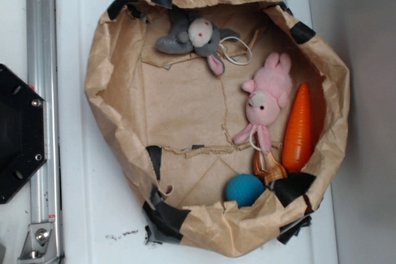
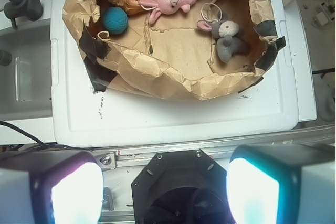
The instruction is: Grab the gray animal.
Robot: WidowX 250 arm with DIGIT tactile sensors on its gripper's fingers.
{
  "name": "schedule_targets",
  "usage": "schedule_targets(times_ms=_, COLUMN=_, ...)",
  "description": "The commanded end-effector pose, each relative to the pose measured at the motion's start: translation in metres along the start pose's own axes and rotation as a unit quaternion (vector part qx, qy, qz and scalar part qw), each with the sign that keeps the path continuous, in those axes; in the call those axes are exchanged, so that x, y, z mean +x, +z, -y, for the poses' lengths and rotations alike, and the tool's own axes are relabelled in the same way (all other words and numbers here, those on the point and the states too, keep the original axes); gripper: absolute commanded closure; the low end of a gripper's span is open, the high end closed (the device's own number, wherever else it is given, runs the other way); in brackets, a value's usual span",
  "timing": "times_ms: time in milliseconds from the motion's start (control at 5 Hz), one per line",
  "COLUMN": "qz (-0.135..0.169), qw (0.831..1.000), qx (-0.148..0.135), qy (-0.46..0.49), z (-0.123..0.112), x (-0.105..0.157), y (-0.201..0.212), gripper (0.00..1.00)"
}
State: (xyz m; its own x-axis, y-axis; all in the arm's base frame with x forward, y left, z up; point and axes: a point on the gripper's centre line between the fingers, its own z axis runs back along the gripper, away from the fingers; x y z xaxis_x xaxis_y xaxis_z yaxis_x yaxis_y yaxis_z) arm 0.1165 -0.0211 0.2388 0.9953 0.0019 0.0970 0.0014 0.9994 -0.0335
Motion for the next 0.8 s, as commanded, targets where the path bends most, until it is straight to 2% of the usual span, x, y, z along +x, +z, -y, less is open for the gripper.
schedule_targets(times_ms=0, qz=0.0, qw=1.0, qx=0.0, qy=0.0, z=0.0, x=0.0, y=0.0, gripper=0.0)
schedule_targets(times_ms=200, qz=0.021, qw=1.0, qx=0.009, qy=-0.012, z=-0.019, x=0.04, y=-0.033, gripper=0.0)
schedule_targets(times_ms=400, qz=0.057, qw=0.997, qx=0.03, qy=-0.029, z=-0.027, x=0.083, y=-0.062, gripper=0.0)
schedule_targets(times_ms=600, qz=0.064, qw=0.996, qx=0.047, qy=-0.031, z=-0.04, x=0.113, y=-0.088, gripper=0.0)
